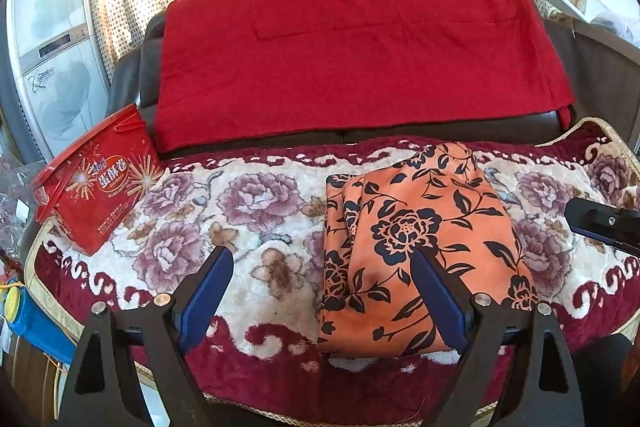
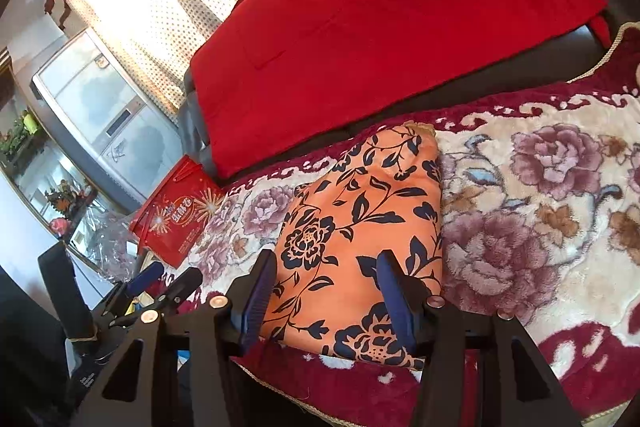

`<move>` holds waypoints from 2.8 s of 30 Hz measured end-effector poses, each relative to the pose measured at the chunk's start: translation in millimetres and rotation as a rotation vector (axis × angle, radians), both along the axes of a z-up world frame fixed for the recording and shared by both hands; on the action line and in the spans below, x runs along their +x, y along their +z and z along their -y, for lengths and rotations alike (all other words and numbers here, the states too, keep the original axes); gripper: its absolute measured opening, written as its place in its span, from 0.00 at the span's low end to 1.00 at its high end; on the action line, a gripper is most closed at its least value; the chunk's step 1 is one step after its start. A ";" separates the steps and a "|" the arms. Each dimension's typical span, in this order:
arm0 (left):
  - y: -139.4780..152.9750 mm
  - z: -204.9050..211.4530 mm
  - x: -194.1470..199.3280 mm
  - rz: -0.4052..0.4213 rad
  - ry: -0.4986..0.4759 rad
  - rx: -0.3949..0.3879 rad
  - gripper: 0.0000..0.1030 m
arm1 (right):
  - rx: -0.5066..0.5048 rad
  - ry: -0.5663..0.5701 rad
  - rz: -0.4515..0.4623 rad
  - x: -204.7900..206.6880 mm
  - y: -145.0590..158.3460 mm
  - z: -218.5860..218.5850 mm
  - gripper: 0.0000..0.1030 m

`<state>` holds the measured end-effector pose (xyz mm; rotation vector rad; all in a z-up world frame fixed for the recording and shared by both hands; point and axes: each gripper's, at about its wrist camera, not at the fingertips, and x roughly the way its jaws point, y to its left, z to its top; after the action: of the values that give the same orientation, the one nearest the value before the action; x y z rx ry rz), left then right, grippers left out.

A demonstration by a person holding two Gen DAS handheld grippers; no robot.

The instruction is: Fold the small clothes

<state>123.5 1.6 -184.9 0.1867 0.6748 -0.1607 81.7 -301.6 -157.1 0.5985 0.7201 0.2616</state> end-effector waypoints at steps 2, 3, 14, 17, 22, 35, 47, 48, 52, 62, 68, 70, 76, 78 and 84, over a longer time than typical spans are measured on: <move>-5.6 2.0 3.7 -0.013 0.001 0.008 0.89 | -0.005 0.013 -0.012 4.0 -5.6 -3.2 0.54; -10.0 2.3 5.8 -0.024 0.000 0.012 0.89 | 0.001 0.018 -0.021 6.3 -11.1 -4.4 0.54; -68.6 -7.4 55.7 -0.183 0.055 0.038 0.89 | 0.056 -0.006 -0.077 36.8 -48.6 -0.8 0.49; -64.7 -0.9 80.3 -0.172 0.051 0.033 0.89 | 0.055 -0.019 -0.082 59.4 -48.1 0.4 0.49; -94.9 18.7 116.7 -0.255 0.028 0.149 0.89 | 0.088 -0.015 -0.148 99.9 -71.9 -2.9 0.50; -70.7 1.0 64.3 -0.174 0.030 0.049 0.88 | 0.077 -0.016 -0.087 40.3 -60.7 -4.3 0.50; -33.4 2.1 35.3 -0.072 -0.002 0.051 0.88 | 0.105 -0.020 -0.086 15.5 -44.3 -4.1 0.57; -26.9 1.9 31.7 -0.056 -0.007 0.043 0.88 | 0.104 -0.018 -0.076 12.2 -40.1 -3.9 0.57; -5.6 4.3 19.5 -0.021 -0.028 0.014 0.88 | 0.121 -0.020 -0.066 7.0 -31.0 -1.1 0.57; 14.9 10.6 3.1 0.017 -0.043 -0.012 0.88 | 0.156 -0.051 -0.022 -8.9 -11.3 17.1 0.64; 13.6 13.2 1.6 0.012 -0.040 -0.011 0.88 | 0.167 -0.048 -0.005 -14.4 -6.9 20.2 0.66; 10.7 13.3 3.3 0.003 -0.039 -0.010 0.88 | 0.166 -0.043 -0.012 -13.5 -8.6 19.6 0.66; -0.6 12.1 12.5 -0.023 -0.030 0.000 0.88 | 0.181 -0.045 -0.027 -7.0 -16.5 21.1 0.66; -5.7 11.3 16.6 -0.037 -0.025 0.003 0.88 | 0.183 -0.041 -0.035 -3.9 -19.7 20.6 0.66; -30.5 2.0 36.5 -0.141 -0.030 -0.036 0.88 | 0.169 -0.051 -0.082 7.8 -37.3 23.1 0.66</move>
<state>160.0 -0.5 -215.4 0.1516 0.8087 -0.2162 89.6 -324.7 -194.4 0.7907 0.7656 0.2537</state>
